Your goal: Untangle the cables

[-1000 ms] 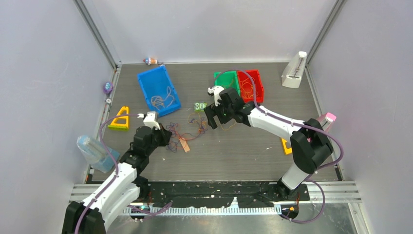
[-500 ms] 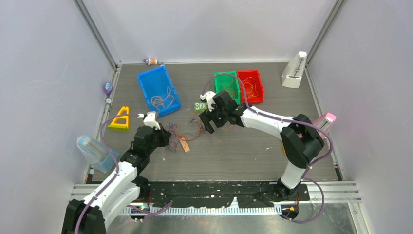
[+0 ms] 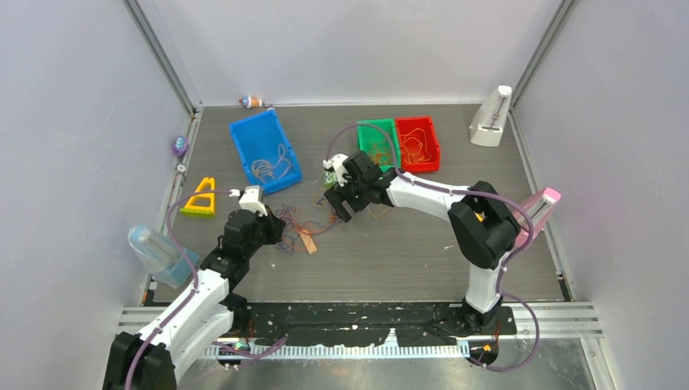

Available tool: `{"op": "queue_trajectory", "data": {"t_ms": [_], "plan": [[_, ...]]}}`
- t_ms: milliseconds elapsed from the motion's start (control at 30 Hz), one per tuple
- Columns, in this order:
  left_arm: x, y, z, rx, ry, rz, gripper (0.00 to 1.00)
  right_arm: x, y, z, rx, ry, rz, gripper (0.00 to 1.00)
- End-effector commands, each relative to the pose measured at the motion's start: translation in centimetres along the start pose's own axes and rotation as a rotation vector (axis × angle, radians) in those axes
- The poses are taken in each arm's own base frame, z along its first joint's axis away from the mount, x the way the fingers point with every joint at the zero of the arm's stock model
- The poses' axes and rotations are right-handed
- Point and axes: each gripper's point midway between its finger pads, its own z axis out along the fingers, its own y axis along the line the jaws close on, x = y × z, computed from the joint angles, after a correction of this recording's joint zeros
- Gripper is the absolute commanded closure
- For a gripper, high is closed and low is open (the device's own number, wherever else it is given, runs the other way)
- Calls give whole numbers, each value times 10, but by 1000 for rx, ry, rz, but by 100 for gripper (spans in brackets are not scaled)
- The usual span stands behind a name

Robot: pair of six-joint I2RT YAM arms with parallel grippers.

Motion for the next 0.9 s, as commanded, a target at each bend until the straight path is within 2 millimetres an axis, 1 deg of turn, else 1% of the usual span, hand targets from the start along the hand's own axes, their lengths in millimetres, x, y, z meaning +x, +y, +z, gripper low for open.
{"op": "queue_trajectory", "data": {"t_ms": [0,133,200,267,300,333,367,467,533,567,600,633,667,733,767,800,867], "plan": [[-24,-8,-1,13,-65,8,100,-12,-7,4,45,6,-24,10],[-25,-8,-1,8,-68,7,100,-8,-8,8,47,12,-27,17],[-24,-7,-1,6,-66,8,100,-6,-9,8,36,8,-25,17],[-24,-7,-1,8,-66,7,100,-3,-12,10,37,13,-13,20],[-23,-8,-1,10,-64,8,100,-2,-13,11,36,16,-8,25],[-24,-8,-1,14,-64,9,100,-1,-15,12,35,17,2,28],[-24,-9,-1,14,-64,7,100,-1,-15,12,33,16,5,34],[-23,-8,-1,12,-62,9,100,-2,-19,10,25,0,28,39],[-24,-8,-1,13,-63,8,100,-4,-23,6,27,-22,46,46],[-23,-9,-1,15,-62,8,100,-2,-24,6,28,-22,52,52],[-24,-9,-1,18,-65,8,100,-3,-26,5,29,-28,63,55],[-24,-9,-1,17,-65,8,100,-3,-28,5,31,-29,67,61],[-24,-9,-1,15,-64,9,100,-2,-29,5,34,-28,71,63],[-24,-8,-1,13,-64,8,100,-2,-31,5,42,-29,78,73],[-24,-8,-1,12,-66,8,100,-2,-34,5,59,-29,83,83],[-24,-8,-1,10,-66,8,100,-2,-35,4,69,-29,94,91],[-24,-7,-1,4,-66,7,100,0,-42,0,103,-39,118,94]]}}
